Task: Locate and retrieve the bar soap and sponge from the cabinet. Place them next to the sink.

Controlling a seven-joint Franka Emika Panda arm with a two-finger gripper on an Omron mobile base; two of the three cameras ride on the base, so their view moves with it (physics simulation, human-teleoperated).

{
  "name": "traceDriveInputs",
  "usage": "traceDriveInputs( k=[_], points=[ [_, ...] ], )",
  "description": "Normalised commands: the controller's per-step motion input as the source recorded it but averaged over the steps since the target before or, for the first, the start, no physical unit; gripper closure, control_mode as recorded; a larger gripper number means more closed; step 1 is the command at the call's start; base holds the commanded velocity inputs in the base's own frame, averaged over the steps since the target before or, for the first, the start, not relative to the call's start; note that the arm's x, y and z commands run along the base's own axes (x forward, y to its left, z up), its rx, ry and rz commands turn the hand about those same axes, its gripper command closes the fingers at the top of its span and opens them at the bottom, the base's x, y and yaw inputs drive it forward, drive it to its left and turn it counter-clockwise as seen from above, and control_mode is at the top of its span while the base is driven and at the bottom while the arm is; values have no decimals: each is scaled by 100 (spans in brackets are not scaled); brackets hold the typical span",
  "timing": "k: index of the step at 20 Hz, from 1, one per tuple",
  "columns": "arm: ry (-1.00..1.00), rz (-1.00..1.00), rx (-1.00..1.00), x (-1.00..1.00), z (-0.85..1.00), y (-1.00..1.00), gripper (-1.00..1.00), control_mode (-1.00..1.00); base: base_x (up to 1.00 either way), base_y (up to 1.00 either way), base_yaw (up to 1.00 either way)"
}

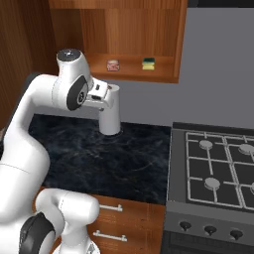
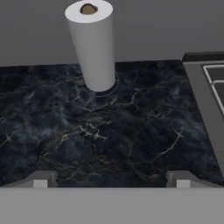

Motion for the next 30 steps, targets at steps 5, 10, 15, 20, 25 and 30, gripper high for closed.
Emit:
traceDriveInputs(
  k=[5, 10, 15, 20, 25, 30],
  points=[
    [-11, 0, -10, -3, 31, -12, -100, -100, 0, 0, 0],
    [-3, 0, -6, 0, 45, -5, -100, -100, 0, 0, 0],
    [-5, 0, 5, 0, 44, -11, -100, -100, 0, 0, 0],
    [-13, 0, 3, 0, 37, -4, -100, -100, 0, 0, 0],
    [-22, 0, 0, 0, 32, 0, -100, -100, 0, 0, 0],
    [-16, 0, 0, 1, 24, 0, -100, -100, 0, 0, 0]
  ],
)
